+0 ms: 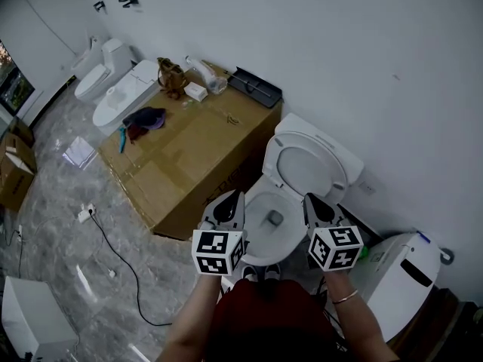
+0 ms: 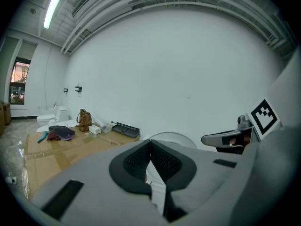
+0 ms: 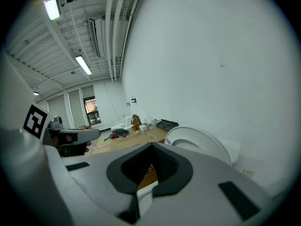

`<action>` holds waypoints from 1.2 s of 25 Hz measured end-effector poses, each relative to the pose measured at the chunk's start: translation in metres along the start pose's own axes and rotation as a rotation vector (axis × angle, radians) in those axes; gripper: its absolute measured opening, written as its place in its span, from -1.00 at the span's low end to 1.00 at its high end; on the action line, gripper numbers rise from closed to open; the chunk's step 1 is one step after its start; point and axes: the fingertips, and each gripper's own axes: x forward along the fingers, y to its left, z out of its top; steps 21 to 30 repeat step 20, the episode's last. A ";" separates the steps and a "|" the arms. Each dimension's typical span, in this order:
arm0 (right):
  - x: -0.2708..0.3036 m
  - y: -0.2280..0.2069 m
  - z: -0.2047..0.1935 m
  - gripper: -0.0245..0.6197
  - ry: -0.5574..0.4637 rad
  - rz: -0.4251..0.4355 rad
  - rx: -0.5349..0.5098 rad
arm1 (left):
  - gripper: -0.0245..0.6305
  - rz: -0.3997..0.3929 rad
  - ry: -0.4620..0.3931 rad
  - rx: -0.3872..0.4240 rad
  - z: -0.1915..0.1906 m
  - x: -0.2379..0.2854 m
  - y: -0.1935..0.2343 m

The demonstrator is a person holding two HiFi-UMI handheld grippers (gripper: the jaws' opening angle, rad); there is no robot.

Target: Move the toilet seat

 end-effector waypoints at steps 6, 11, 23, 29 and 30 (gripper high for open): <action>-0.002 0.017 0.006 -0.88 -0.007 0.036 -0.045 | -0.84 0.033 -0.022 0.006 0.003 -0.017 0.007; -0.001 0.026 0.009 -0.88 -0.014 0.067 -0.069 | -0.84 0.054 -0.038 0.010 0.005 -0.026 0.010; 0.002 0.022 0.014 -0.88 -0.026 0.087 -0.085 | -0.84 0.091 -0.048 -0.011 0.005 -0.031 0.018; 0.002 0.022 0.014 -0.88 -0.026 0.087 -0.085 | -0.84 0.091 -0.048 -0.011 0.005 -0.031 0.018; 0.002 0.022 0.014 -0.88 -0.026 0.087 -0.085 | -0.84 0.091 -0.048 -0.011 0.005 -0.031 0.018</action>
